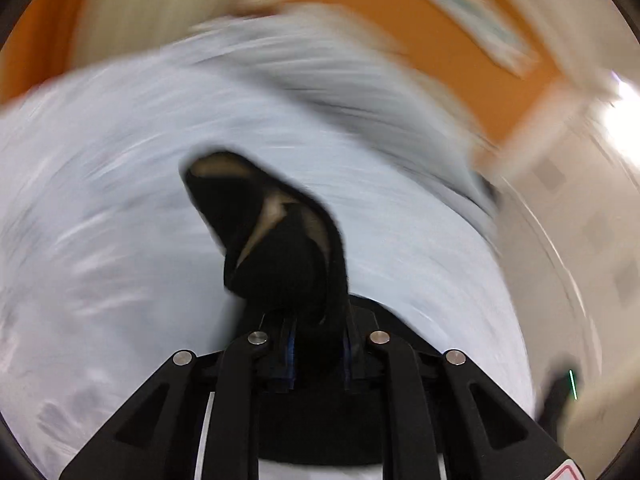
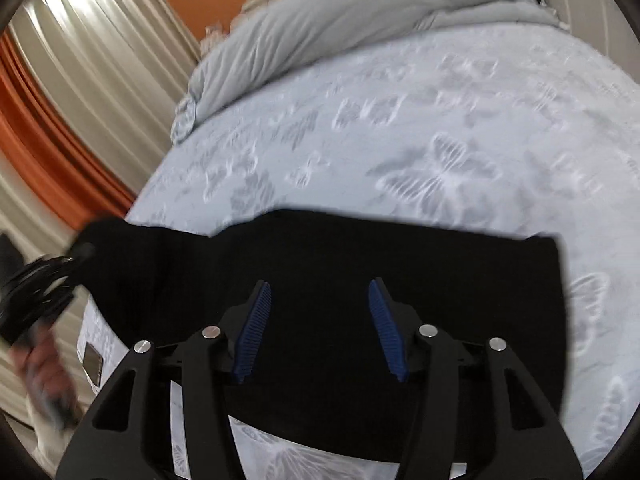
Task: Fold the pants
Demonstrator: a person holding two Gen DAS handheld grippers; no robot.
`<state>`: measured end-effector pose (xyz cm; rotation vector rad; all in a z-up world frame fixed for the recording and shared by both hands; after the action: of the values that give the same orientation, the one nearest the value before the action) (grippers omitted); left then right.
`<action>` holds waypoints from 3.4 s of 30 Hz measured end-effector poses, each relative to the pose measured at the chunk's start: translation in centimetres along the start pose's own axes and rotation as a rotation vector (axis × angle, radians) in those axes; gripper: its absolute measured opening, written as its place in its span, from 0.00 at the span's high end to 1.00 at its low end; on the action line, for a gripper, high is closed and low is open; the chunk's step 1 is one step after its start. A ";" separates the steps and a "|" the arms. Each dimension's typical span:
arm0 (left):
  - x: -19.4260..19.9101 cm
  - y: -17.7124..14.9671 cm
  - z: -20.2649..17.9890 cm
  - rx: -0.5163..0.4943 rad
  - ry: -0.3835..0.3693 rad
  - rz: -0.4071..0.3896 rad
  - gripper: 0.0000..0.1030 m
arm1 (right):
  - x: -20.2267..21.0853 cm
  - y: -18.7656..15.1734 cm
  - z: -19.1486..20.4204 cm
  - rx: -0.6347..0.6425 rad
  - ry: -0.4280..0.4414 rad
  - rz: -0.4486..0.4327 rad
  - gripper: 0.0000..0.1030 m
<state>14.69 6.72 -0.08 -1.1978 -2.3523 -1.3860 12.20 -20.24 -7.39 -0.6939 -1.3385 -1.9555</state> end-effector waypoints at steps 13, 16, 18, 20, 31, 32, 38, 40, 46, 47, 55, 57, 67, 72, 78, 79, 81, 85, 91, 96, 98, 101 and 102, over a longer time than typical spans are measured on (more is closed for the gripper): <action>-4.0 -11.4 -7.7 -0.154 -0.112 0.164 0.08 | 0.0 -3.6 -5.5 -0.114 0.191 0.182 0.36; -2.1 -6.5 -4.8 -0.090 -0.038 0.010 0.06 | -2.5 -4.3 -2.3 -0.050 0.213 0.236 0.35; -1.4 -4.4 -2.9 -0.084 0.049 -0.049 0.06 | -4.8 -5.0 -0.2 -0.007 0.191 0.268 0.35; -0.6 -2.9 -0.3 -0.067 0.153 -0.096 0.06 | -6.1 -5.4 2.0 0.038 0.185 0.257 0.49; 2.5 -0.9 7.5 0.102 0.299 -0.111 0.06 | 9.0 1.5 3.1 0.216 0.041 -0.187 0.75; 2.4 -1.1 7.4 0.101 0.293 -0.105 0.06 | 9.3 1.1 0.6 0.206 -0.035 -0.185 0.75; -1.6 -4.6 4.1 0.051 0.241 0.036 0.06 | 1.0 -6.0 -9.8 0.038 -0.172 0.200 0.66; -2.7 -5.6 3.1 0.044 0.216 0.075 0.06 | 2.1 -5.4 -9.0 -0.010 -0.088 0.168 0.63; -3.2 -6.3 1.1 0.016 0.135 0.088 0.06 | 2.2 -3.6 -8.1 -0.071 -0.034 0.151 0.44; -3.3 -6.8 0.4 -0.006 0.112 0.101 0.06 | 1.4 -4.1 -8.6 -0.076 -0.057 0.184 0.40; -5.4 -12.2 -6.8 -0.312 0.001 0.219 0.06 | -0.4 -4.2 -4.8 -0.010 0.040 0.213 0.92; -5.7 -13.5 -9.3 -0.395 -0.045 0.215 0.06 | 0.7 -2.5 -1.1 0.024 0.140 0.177 0.92; -9.5 -12.9 -10.2 -0.517 0.053 0.129 0.63 | 1.5 0.5 6.3 0.030 0.443 0.226 0.83; -10.4 -8.5 -5.8 -0.205 -0.025 0.142 0.95 | 4.1 0.2 -0.9 0.001 0.220 0.126 0.42; -8.0 -7.2 -6.8 -0.237 -0.045 0.093 0.95 | -2.8 -7.8 -2.2 0.033 0.139 0.391 0.45; -7.9 -7.3 -6.9 -0.232 -0.052 0.097 0.95 | -3.1 -7.9 -1.7 0.044 0.133 0.369 0.45; -7.4 -7.3 -7.1 -0.227 -0.054 0.093 0.95 | -3.4 -6.8 0.2 0.074 0.164 0.303 0.89; -4.8 -5.3 -7.5 -0.237 -0.077 0.018 0.95 | 2.4 -2.2 5.4 0.130 0.296 0.131 0.93; -0.9 -0.9 -6.7 -0.196 -0.102 -0.089 0.95 | 8.6 2.3 2.6 0.193 0.153 -0.043 0.93; -3.3 -3.5 -7.4 -0.181 -0.136 0.018 0.95 | 8.9 0.2 -4.6 0.004 0.191 0.022 0.93; -4.7 -5.3 -9.3 -0.233 -0.157 0.060 0.95 | 8.8 -0.5 -7.3 -0.065 0.180 0.043 0.93; -6.9 -8.6 -12.2 -0.282 -0.191 0.119 0.79 | 7.5 -1.0 -10.8 -0.096 0.084 0.046 0.88; -8.3 -10.4 -13.1 -0.289 -0.207 0.167 0.30 | 5.7 -2.3 -13.0 -0.105 -0.029 0.102 0.85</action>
<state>9.69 -10.85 -3.77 -1.6470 -2.1647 -1.6557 6.02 -33.15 -8.96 -0.8276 -1.2000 -1.9519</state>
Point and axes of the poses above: each gripper's, at about its wrist camera, not at the fingertips, and x roughly against the way its jaws point, z to its left, y to its top, the point moved 9 cm from there along -x, roughly the way its jaws point, and after that the axes turned 7 degrees about -y, right-handed, at the moved point
